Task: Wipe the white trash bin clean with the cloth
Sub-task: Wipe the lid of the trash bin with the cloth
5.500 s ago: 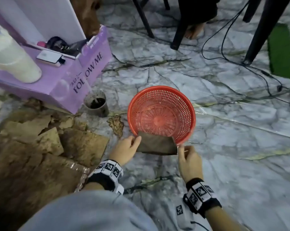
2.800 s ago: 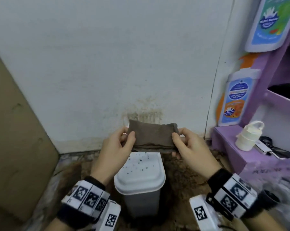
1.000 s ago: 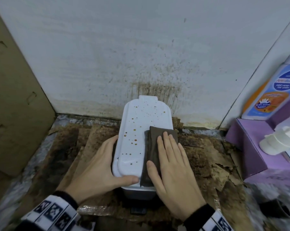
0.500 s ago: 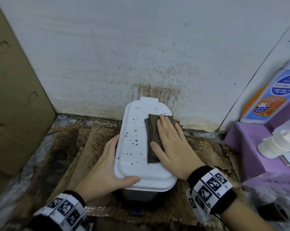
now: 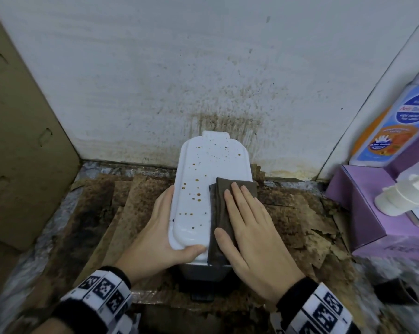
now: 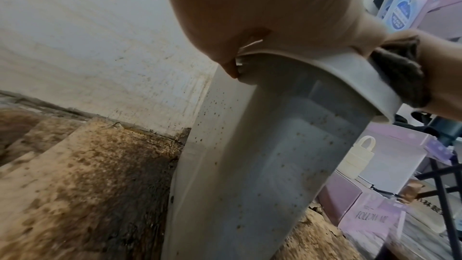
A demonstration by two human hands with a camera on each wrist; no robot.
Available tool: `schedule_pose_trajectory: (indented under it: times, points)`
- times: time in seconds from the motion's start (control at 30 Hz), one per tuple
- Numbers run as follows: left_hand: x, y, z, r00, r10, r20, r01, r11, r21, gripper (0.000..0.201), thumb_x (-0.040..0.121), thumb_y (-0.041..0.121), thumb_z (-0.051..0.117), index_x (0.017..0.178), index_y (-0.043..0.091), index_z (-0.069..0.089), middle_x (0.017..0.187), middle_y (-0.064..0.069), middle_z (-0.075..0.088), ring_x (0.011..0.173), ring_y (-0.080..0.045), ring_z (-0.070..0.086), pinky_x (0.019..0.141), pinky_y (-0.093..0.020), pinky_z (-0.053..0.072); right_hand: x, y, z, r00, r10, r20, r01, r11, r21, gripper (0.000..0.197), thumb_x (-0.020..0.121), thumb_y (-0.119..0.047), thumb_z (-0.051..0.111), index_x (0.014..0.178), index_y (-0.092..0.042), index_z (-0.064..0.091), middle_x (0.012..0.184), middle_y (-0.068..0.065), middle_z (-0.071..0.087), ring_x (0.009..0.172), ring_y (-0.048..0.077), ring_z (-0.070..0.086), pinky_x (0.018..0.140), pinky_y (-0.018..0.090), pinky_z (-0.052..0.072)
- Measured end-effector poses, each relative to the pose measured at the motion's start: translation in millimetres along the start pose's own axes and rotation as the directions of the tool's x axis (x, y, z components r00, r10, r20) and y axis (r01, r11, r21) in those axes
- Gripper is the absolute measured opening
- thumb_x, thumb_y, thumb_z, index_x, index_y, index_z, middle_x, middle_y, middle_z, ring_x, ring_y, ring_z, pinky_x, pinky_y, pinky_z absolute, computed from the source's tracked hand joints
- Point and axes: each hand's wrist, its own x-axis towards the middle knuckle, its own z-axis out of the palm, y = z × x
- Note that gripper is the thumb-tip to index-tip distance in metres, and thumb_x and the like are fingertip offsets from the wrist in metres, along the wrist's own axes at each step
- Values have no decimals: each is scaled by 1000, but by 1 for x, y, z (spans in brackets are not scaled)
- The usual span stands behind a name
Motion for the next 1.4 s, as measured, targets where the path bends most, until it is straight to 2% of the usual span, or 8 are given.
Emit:
schedule_pose_trajectory:
  times: [0.33, 0.57, 0.73, 0.87, 0.97, 1.07, 1.2, 1.4]
  points:
    - [0, -3, 1, 1000, -25, 1, 25, 1000, -10, 133, 61, 78, 77, 158, 47, -7, 162, 34, -2, 149, 10, 13, 115, -30, 26, 48, 34, -12, 998, -42, 56, 41, 999, 21, 74, 102, -61, 15, 162, -21, -2, 170, -5, -13, 154, 7, -18, 127, 32, -5]
    - [1, 0, 0, 1000, -6, 7, 6, 1000, -16, 132, 61, 78, 77, 159, 45, -6, 160, 34, -1, 146, 18, 7, 116, -29, 23, 87, 52, -16, 992, -25, 122, 18, 998, 58, 71, 107, -55, 25, 162, -19, -2, 170, -4, -13, 155, 7, -16, 128, 35, -2]
    - [2, -2, 1, 1000, -12, 8, 12, 1000, -16, 135, 60, 80, 77, 159, 43, -7, 161, 33, -1, 145, 18, 6, 116, -29, 23, 78, 48, -14, 994, -33, 103, 27, 998, 61, 70, 107, -53, 24, 162, -19, -2, 169, -3, -14, 154, 8, -17, 128, 35, -2]
    - [1, -3, 1, 1000, -17, 8, 17, 1000, -21, 136, 59, 80, 76, 159, 43, -7, 160, 34, -2, 146, 19, 6, 116, -28, 23, 44, 30, -13, 997, -35, 66, 31, 998, 56, 71, 105, -59, 16, 162, -22, -5, 169, -7, -17, 152, 4, -22, 127, 32, -6]
    - [1, -3, 2, 1000, 1, -1, -1, 999, -33, 131, 62, 74, 80, 158, 47, -5, 159, 35, 0, 147, 17, 8, 115, -28, 24, 12, 14, -10, 998, -31, 54, 29, 999, 33, 75, 100, -63, 8, 162, -23, -7, 168, -10, -19, 151, 2, -25, 127, 32, -4]
    - [1, -3, 3, 1000, 8, -5, -9, 999, -46, 128, 64, 67, 82, 157, 48, -3, 158, 37, 1, 147, 16, 9, 115, -27, 25, -7, 7, -6, 998, -25, 53, 25, 1000, 3, 72, 102, -62, 10, 161, -24, -10, 167, -12, -22, 150, 2, -27, 125, 30, -6]
    - [0, -3, 3, 1000, -1, -11, 1, 998, -61, 130, 63, 70, 82, 159, 46, -3, 159, 36, 2, 145, 19, 10, 113, -25, 25, -3, 13, -8, 997, -51, 57, 52, 999, -12, 73, 102, -63, 9, 161, -25, -11, 167, -13, -22, 150, 2, -26, 126, 32, -3]
    - [2, -3, 3, 1000, -19, -5, 19, 999, -47, 133, 60, 73, 80, 159, 43, -4, 160, 36, -1, 145, 20, 8, 115, -27, 24, 33, 36, -15, 988, -113, 107, 110, 993, 34, 71, 104, -60, 15, 162, -25, -6, 167, -12, -20, 150, 0, -25, 126, 29, -8]
